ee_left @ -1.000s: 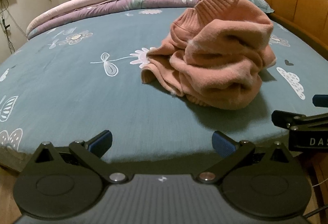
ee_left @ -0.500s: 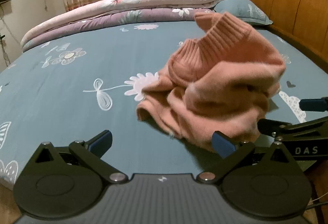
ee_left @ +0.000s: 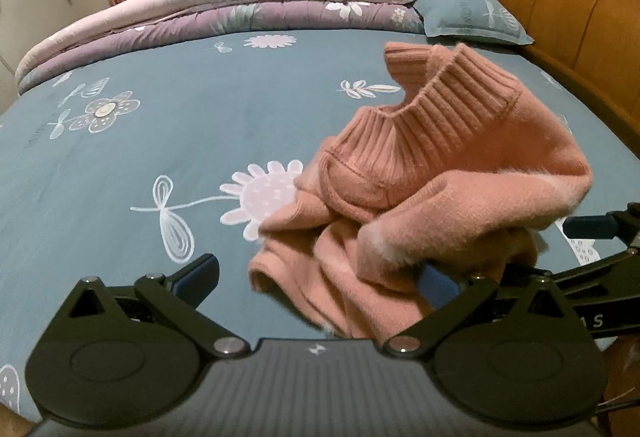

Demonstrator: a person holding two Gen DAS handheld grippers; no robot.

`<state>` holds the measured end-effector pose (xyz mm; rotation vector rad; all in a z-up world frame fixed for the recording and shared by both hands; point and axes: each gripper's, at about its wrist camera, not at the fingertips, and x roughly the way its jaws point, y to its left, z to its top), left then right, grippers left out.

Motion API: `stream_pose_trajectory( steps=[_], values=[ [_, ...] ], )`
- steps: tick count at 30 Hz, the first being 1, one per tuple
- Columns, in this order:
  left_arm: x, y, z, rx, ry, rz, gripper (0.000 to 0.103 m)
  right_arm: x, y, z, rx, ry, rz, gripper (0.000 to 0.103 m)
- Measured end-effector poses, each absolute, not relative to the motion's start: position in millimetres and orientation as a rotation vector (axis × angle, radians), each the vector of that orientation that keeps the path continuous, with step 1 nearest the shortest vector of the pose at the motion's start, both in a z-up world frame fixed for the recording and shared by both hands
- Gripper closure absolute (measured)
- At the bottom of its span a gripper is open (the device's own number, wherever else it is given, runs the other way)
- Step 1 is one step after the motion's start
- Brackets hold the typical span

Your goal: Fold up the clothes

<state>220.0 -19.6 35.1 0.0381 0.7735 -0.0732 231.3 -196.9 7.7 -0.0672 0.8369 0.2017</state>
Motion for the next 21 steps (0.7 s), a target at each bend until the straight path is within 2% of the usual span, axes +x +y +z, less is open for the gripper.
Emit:
stream_pose_trajectory(
  steps=[21],
  values=[
    [307.2,-8.6,61.5,0.046,0.845,-0.104,0.0,315.9,-183.4,42.7,-0.123,0.878,0.195,0.0]
  ],
)
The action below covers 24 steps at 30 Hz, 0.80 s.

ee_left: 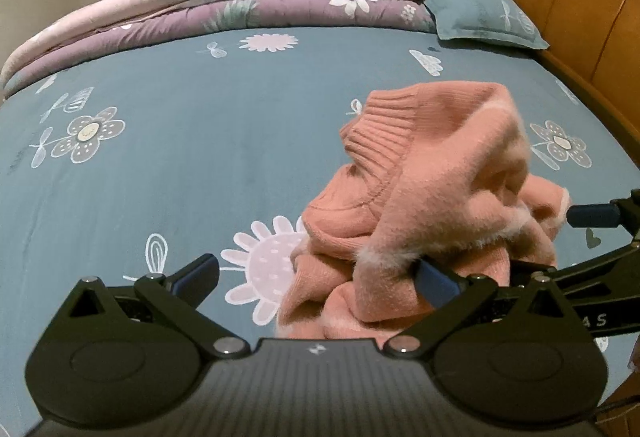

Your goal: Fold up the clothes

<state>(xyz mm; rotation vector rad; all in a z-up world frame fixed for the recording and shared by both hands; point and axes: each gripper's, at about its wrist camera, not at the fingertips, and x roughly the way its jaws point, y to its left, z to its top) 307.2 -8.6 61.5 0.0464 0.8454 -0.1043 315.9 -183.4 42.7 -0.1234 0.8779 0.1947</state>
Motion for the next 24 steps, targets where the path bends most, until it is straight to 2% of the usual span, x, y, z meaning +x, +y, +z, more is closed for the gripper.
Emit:
stream_pose_trajectory(
  steps=[9,18,24],
  values=[
    [303.9,-6.0,50.8,0.078,0.928,-0.265,0.0,297.6,-188.3,48.3,-0.111,0.908,0.273,0.0],
    [321.2,-13.6,18.6,0.229,0.907,-0.444,0.0,289.8,-169.0,23.4,-0.186,0.903,0.227,0.0],
    [345.4,-10.3,13.8,0.228,0.917,-0.482,0.0,303.0,-165.4,21.0,-0.194,0.911,0.17,0.0]
  ],
)
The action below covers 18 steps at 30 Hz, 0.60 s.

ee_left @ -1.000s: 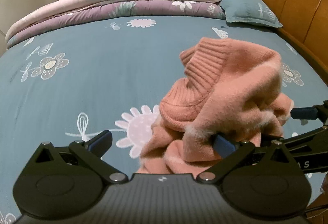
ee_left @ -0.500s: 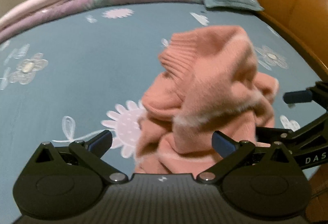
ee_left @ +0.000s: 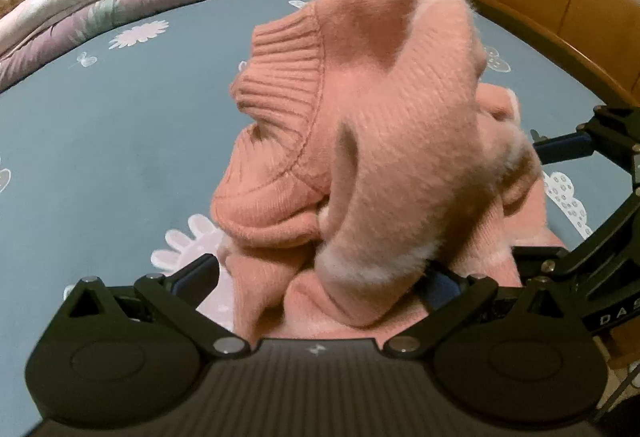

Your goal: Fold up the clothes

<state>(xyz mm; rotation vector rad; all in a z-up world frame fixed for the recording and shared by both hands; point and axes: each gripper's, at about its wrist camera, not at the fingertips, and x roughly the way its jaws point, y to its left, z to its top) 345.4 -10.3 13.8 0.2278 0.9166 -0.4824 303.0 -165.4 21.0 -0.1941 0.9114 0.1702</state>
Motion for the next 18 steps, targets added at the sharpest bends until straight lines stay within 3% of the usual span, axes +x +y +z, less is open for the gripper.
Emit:
stream_pose_trajectory(
  steps=[12,18],
  values=[
    [356.6,9.5,46.2,0.244,0.828,-0.396,0.0,306.6,-174.6,55.8,-0.267,0.804,0.185,0.001],
    [344.6,16.2,38.2,0.199,0.911,-0.34,0.0,318.7,-211.1,61.6,-0.238,0.808,0.267,0.014]
  ],
)
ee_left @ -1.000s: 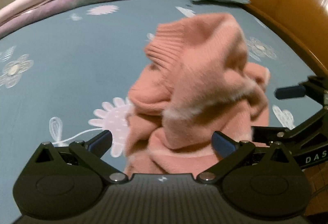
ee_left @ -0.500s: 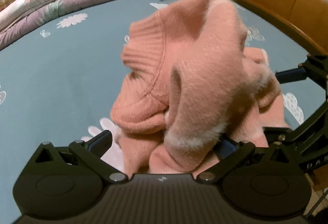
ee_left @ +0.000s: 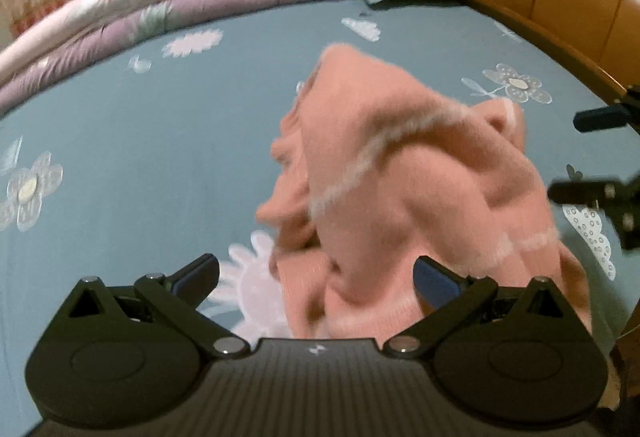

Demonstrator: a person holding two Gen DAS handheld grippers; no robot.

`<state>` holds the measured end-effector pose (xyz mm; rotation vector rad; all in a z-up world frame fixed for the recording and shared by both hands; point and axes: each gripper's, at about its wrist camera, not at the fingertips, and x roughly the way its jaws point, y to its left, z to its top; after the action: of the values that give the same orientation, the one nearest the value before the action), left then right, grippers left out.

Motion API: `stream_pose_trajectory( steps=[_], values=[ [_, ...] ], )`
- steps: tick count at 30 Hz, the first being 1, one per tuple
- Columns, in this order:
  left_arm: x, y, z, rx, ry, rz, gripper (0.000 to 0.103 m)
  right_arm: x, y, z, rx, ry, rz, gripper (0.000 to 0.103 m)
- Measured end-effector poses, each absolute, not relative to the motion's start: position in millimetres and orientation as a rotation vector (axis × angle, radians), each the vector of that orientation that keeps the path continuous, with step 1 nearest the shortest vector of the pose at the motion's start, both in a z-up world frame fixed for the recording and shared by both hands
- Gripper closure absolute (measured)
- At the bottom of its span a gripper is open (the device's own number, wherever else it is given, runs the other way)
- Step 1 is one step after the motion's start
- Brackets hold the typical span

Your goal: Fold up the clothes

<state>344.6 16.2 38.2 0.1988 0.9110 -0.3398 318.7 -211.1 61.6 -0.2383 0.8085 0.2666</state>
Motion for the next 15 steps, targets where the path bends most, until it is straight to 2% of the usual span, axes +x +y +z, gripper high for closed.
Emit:
stream_pose_trajectory(
  steps=[15],
  values=[
    [314.7,-16.4,63.9,0.128,0.899,-0.174,0.0,365.0,-271.1,47.7,-0.23,0.807,0.508,0.03]
  ],
)
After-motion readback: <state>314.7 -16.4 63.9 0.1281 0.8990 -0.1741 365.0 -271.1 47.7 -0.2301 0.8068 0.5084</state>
